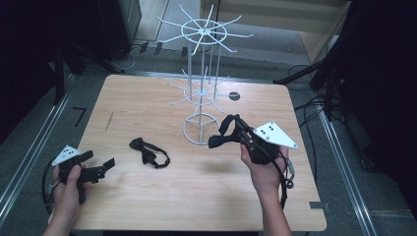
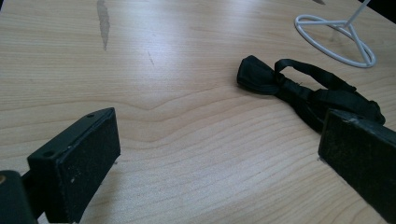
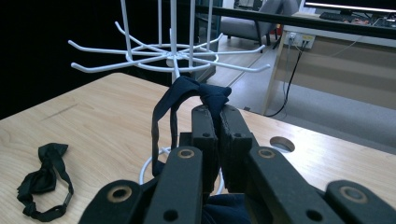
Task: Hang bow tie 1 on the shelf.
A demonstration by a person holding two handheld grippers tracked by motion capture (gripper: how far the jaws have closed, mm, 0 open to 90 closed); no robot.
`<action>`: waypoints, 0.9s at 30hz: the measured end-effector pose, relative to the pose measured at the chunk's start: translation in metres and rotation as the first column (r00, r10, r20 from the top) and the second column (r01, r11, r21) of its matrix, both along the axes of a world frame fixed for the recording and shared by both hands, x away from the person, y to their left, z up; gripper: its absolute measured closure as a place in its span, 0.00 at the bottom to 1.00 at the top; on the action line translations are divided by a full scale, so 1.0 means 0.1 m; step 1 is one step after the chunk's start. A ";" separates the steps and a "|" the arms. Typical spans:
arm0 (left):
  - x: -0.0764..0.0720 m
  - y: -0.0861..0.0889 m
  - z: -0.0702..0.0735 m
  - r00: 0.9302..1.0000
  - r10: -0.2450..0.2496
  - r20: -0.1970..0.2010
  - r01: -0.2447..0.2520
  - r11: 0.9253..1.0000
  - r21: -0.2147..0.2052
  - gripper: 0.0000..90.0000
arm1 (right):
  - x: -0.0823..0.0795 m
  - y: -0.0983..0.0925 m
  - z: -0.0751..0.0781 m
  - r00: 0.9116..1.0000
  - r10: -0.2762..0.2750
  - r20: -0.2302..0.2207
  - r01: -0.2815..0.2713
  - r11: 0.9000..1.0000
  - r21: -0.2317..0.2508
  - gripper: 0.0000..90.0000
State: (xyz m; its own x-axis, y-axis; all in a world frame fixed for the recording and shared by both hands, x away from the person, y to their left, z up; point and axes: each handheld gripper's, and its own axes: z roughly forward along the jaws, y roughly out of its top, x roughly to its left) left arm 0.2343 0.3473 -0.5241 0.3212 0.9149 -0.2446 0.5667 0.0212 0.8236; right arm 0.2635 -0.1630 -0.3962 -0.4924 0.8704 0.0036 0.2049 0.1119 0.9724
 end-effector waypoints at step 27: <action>0.00 0.00 0.00 1.000 0.002 0.002 -0.002 1.000 -0.004 0.00 | 0.19 0.13 0.09 1.000 0.025 -0.016 -0.025 1.000 0.002 0.97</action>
